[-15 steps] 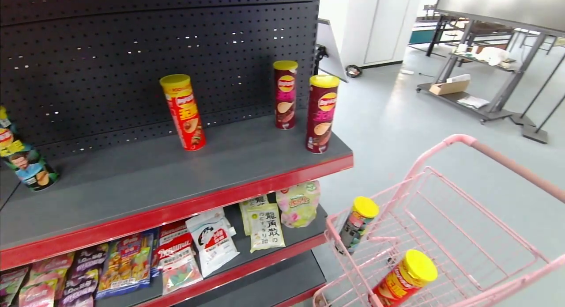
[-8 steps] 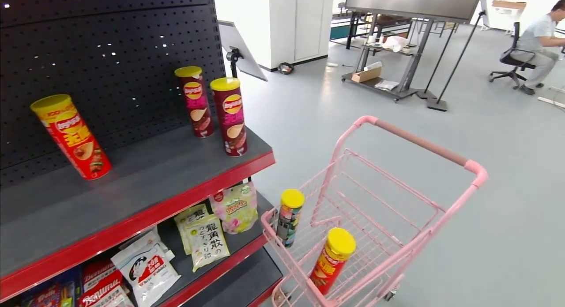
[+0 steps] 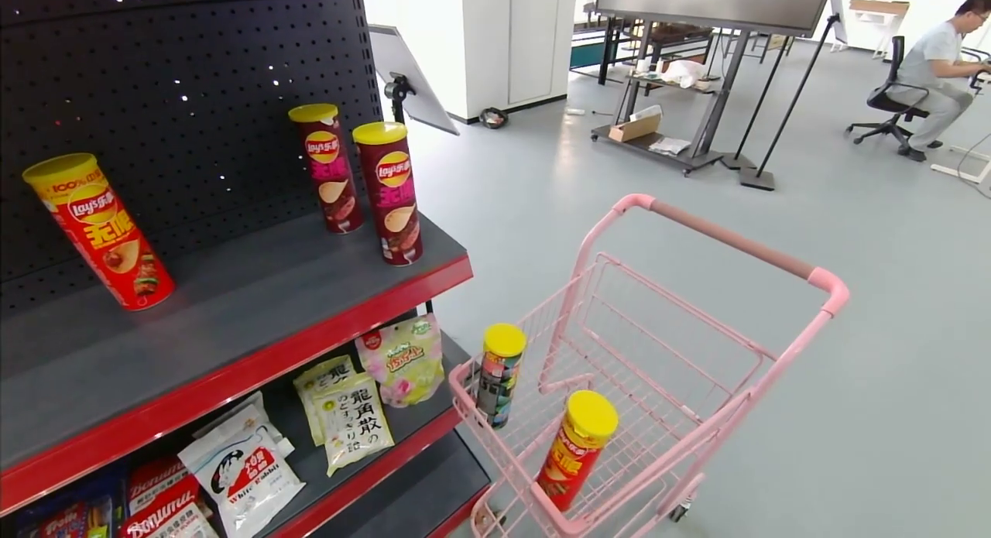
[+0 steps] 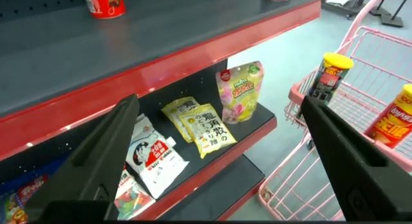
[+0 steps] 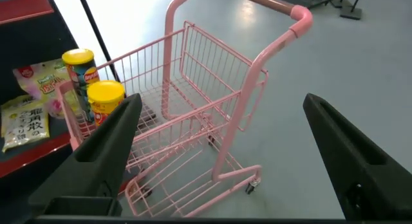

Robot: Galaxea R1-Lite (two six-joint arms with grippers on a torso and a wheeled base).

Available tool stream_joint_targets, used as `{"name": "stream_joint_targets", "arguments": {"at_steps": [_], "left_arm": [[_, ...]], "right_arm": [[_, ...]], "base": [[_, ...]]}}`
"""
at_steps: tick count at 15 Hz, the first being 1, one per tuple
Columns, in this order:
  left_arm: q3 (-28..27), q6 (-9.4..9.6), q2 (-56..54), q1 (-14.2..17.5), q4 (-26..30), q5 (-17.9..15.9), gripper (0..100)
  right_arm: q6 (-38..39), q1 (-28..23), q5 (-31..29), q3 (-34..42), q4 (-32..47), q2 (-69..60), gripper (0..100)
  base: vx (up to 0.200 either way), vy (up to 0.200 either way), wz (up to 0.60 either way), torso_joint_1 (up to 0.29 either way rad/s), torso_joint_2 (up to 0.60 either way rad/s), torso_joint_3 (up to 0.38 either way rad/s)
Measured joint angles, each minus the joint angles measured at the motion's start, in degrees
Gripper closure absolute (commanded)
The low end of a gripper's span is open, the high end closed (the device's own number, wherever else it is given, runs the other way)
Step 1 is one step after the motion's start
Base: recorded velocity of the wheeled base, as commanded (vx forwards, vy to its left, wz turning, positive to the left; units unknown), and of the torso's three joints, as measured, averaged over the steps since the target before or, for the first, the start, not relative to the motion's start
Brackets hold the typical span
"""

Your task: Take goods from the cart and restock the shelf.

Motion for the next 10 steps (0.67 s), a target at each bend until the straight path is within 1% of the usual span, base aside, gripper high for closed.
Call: {"name": "stream_joint_targets", "arguments": {"at_steps": [10], "left_arm": [[0.0,-0.02,0.0,0.0,0.0,0.0,0]], "right_arm": [[0.0,0.0,0.0,0.0,0.0,0.0,0]], "base": [[0.0,0.0,0.0,-0.152,0.38,0.224]]}}
